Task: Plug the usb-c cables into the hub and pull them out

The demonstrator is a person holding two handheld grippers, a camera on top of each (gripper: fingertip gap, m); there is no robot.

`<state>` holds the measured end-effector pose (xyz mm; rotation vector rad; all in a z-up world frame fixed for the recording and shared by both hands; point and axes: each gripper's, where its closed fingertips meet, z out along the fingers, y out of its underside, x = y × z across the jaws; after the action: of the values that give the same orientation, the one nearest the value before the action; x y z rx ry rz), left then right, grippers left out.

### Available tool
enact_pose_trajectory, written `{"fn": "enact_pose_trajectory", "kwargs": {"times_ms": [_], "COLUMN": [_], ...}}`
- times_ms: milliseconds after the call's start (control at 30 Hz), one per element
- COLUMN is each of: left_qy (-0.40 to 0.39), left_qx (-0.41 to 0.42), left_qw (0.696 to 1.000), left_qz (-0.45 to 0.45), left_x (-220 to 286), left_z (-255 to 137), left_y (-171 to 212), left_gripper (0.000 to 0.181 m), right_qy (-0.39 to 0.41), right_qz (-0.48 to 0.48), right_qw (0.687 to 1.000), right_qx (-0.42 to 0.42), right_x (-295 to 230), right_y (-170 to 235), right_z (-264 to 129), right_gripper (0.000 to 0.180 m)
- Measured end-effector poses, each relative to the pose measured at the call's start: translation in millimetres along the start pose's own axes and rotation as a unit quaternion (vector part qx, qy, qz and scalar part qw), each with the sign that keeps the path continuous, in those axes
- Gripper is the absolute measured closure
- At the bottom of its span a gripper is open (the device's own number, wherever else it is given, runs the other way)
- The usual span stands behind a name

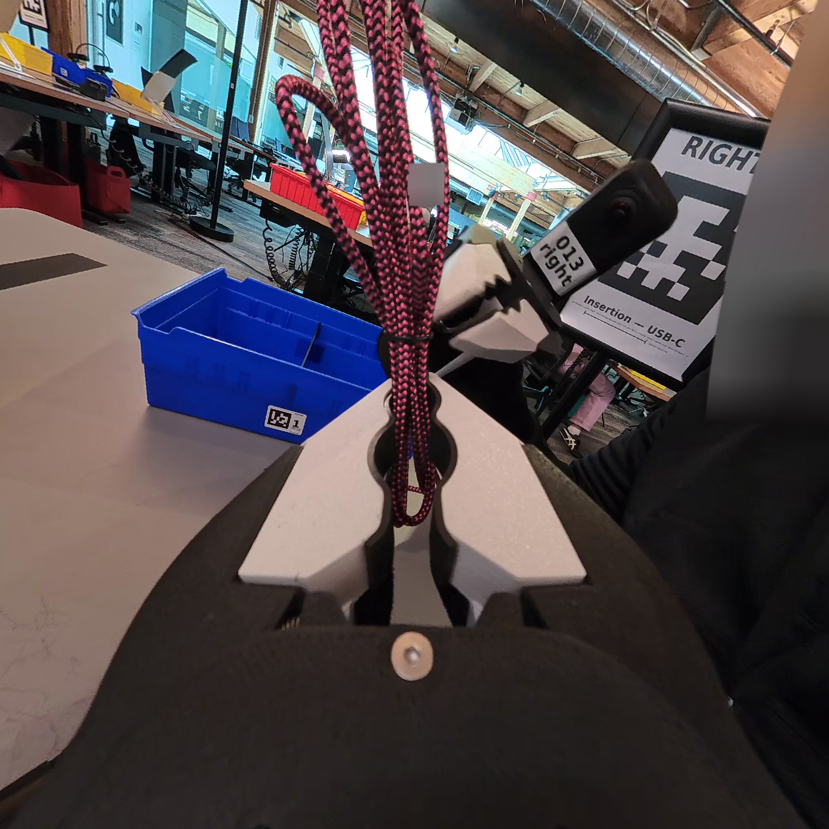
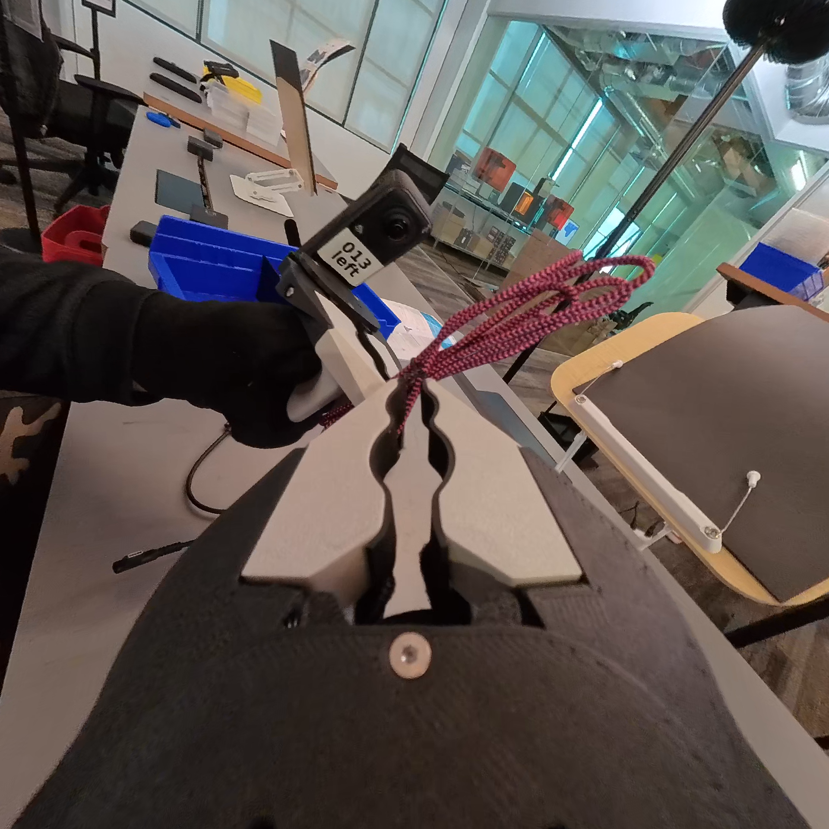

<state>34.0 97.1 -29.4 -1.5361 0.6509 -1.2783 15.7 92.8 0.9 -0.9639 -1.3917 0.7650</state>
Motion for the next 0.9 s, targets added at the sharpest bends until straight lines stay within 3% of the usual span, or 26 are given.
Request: {"fn": "enact_pose_trajectory", "kwargs": {"times_ms": [900], "left_qy": [-0.011], "left_qx": [0.009], "left_qw": [1.0], "left_qz": [0.001], "left_x": [-1.8], "left_z": [0.8], "left_y": [-2.8], "left_gripper": [0.177], "right_qy": [-0.002], "right_qz": [-0.053], "right_qw": [0.997], "right_qx": [-0.053], "right_x": [-12.4], "right_y": [8.9], "right_z": [7.4], "right_gripper": [0.18]}}
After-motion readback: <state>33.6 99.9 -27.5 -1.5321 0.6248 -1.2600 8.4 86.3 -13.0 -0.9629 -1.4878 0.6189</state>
